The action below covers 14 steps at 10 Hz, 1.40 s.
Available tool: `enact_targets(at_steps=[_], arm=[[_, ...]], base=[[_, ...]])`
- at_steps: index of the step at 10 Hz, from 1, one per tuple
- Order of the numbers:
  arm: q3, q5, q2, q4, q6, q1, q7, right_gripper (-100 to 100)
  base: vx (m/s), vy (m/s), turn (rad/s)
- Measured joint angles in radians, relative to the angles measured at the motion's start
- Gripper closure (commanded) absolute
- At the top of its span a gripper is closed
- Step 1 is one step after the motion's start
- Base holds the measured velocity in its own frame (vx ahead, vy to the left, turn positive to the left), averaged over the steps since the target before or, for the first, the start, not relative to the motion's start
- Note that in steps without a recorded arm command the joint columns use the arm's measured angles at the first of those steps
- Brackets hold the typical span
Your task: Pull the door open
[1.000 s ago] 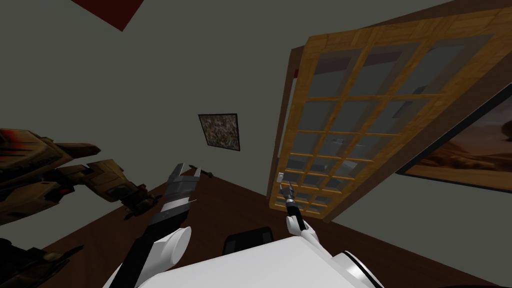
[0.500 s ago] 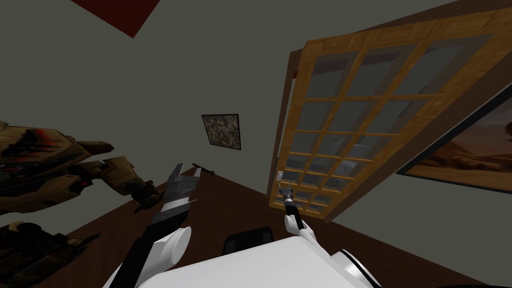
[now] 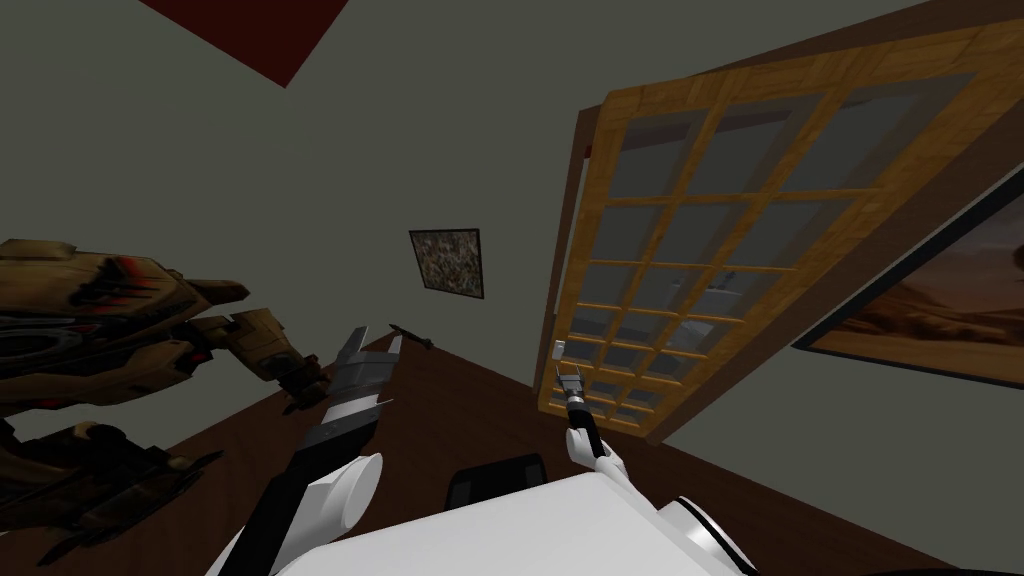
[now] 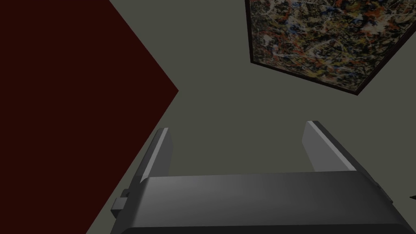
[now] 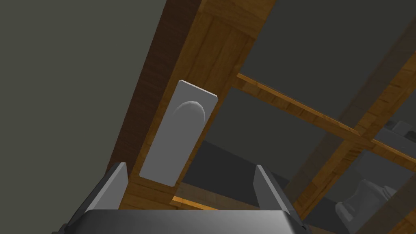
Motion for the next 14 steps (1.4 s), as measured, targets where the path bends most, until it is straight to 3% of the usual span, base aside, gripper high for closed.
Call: enact_targets(at_steps=[10,13,14], arm=[[0.029,-0.081,0.023,-0.013,0.012,-0.011,-0.252,-100],[0.033,-0.092,0.026,-0.016,0.013,-0.011,-0.291,-100],[0.030,-0.095,0.017,-0.034,0.020,0.003,-0.292,-100]], base=[[-0.047,-0.011,0.033],[0.017,-0.002,0.036],[0.193,-0.025,0.055]])
